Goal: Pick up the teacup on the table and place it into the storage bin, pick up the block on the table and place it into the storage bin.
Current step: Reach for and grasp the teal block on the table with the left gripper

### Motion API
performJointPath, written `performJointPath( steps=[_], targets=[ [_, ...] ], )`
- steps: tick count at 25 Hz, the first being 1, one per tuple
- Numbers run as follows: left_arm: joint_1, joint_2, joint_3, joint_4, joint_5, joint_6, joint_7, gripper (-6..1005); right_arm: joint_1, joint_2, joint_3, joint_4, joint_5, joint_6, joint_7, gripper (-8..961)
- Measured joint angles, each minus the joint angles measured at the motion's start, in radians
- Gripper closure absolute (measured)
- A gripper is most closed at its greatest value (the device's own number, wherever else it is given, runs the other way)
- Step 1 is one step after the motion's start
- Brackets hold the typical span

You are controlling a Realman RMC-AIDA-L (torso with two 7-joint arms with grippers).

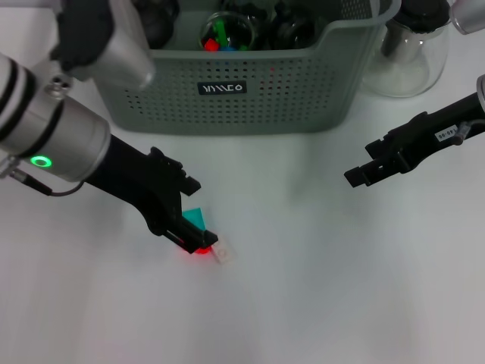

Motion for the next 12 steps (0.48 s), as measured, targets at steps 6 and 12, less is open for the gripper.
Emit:
performJointPath(
  steps=[6, 12],
  targets=[
    [-0.026, 0.001, 0.036, -0.045, 0.035, -0.025, 0.029, 118, -0.006, -0.002, 0.000, 0.001, 0.000, 0.001, 0.000, 133],
    [-0.043, 0.003, 0.059, -0.040, 0.111, -0.034, 0.123, 119, -0.009, -0.006, 0.006, 0.009, 0.000, 0.001, 0.000, 133]
  ],
)
